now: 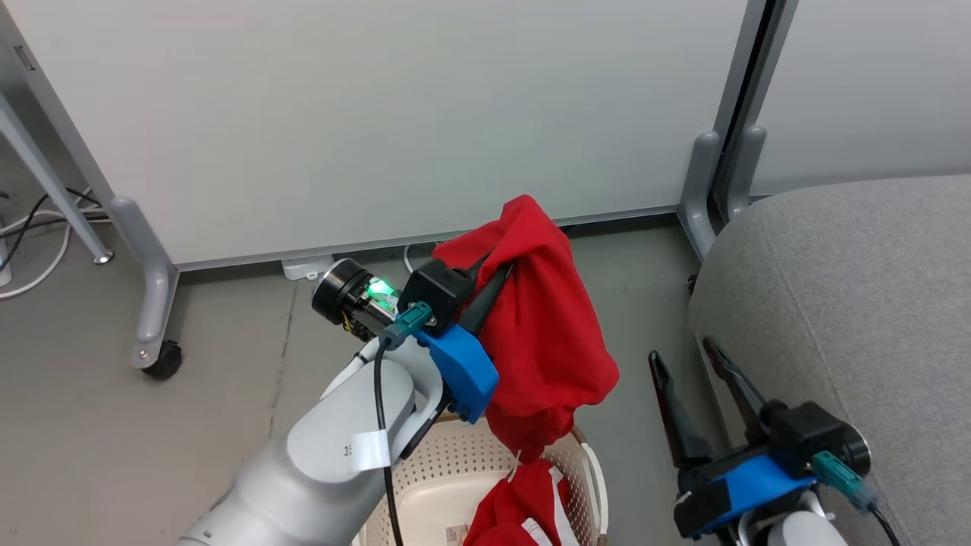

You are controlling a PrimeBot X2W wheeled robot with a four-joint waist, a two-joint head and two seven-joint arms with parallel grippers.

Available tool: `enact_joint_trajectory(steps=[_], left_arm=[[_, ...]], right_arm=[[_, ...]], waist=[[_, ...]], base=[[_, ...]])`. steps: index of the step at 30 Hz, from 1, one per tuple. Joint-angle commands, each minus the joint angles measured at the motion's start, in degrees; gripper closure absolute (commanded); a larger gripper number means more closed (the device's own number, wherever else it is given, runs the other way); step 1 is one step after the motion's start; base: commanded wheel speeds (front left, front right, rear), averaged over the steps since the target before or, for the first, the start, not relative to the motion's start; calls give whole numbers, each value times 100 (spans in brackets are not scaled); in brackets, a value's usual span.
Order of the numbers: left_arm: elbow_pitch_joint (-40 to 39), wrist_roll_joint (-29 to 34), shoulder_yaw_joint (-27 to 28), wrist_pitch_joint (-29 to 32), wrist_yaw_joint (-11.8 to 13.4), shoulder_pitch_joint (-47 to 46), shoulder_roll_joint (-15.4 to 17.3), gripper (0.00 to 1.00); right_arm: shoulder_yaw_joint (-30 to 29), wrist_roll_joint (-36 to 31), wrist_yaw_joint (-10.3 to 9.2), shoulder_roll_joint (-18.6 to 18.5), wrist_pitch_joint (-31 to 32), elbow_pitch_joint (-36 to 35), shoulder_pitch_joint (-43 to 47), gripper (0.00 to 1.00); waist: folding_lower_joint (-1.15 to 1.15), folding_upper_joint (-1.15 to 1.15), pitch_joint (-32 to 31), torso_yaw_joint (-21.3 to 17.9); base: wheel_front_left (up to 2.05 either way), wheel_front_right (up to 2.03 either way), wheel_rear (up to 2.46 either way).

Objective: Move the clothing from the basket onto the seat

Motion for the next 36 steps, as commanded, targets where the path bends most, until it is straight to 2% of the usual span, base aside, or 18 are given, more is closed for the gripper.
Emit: enact_joint_trajectory(steps=[1, 13, 31, 32, 33, 34, 36], left_arm=[[-26, 23, -2, -29, 23, -11, 8, 100], [-113, 76, -205, -16, -31, -171, -100, 100], [-355, 108, -561, -18, -143, -395, -276, 100], [-360, 96, -580, -19, -147, -398, -278, 100], [-364, 81, -595, -19, -158, -398, -282, 100], [-362, 67, -611, -20, -167, -398, -287, 100], [-344, 56, -631, -21, -177, -393, -295, 100]], right_arm=[[97, -33, 3, -20, -24, 10, -150, 0], [930, -202, 3, -21, -23, 422, -1133, 0], [971, -560, 3, -89, -22, 1850, -2054, 0], [990, -530, 3, -87, -23, 1954, -2070, 29], [998, -497, 3, -87, -23, 2013, -2108, 69], [1011, -486, 3, -85, -23, 2057, -2146, 100], [1042, -422, 2, -81, -23, 2128, -2156, 100]], waist=[[0, -1, 18, 9], [0, -1, 172, 183], [0, -1, 341, 430], [0, -1, 334, 435], [0, -1, 325, 439], [0, -1, 316, 442], [0, -1, 298, 437]], base=[[0, 0, 0], [0, 0, 0], [0, 0, 0], [0, 0, 0], [0, 0, 0], [0, 0, 0], [0, 0, 0]])
